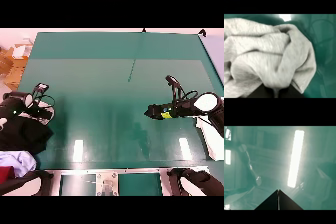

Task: Fold the shirts.

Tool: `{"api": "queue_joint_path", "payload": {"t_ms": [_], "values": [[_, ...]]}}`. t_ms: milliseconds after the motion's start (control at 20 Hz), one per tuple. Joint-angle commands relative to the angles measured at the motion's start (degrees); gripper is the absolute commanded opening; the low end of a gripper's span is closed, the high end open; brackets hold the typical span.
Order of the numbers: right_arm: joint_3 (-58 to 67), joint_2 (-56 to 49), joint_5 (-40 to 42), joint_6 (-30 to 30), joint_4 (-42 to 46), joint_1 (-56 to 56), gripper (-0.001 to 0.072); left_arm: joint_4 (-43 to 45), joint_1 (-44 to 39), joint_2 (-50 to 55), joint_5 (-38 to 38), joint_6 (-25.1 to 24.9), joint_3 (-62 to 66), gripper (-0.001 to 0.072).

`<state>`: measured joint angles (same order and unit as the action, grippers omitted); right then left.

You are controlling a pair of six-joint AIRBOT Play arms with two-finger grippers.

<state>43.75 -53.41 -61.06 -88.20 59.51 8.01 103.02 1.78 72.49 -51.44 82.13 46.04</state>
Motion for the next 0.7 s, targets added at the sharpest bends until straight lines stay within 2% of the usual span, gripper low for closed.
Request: {"api": "queue_joint_path", "payload": {"t_ms": [0, 100, 200, 350, 450, 650], "values": [[0.0, 0.0, 0.0, 0.0, 0.0, 0.0, 0.0013, 1.4, 0.0, 2.8, -0.3, -0.1, 2.4, 0.0021], [0.0, 0.0, 0.0, 0.0, 0.0, 0.0, 0.0013, -1.0, 0.0, 2.8, -4.3, -0.1, 8.7, 0.0020], [0.0, 0.0, 0.0, 0.0, 0.0, 0.0, 0.0013, -7.5, -1.0, 2.8, -10.0, -0.6, 17.9, 0.0020], [0.0, 0.0, 0.0, 0.0, 0.0, 0.0, 0.0013, -15.0, -9.4, 1.4, -16.5, -3.1, 31.4, 0.0020], [0.0, 0.0, 0.0, 0.0, 0.0, 0.0, 0.0013, -18.1, -17.4, 1.3, -17.0, -2.8, 38.1, 0.0020], [0.4, 0.0, 0.2, 0.0, 0.3, -0.2, 0.0013, -21.7, -30.9, 3.4, -10.1, 1.3, 40.3, 0.0020]]}}
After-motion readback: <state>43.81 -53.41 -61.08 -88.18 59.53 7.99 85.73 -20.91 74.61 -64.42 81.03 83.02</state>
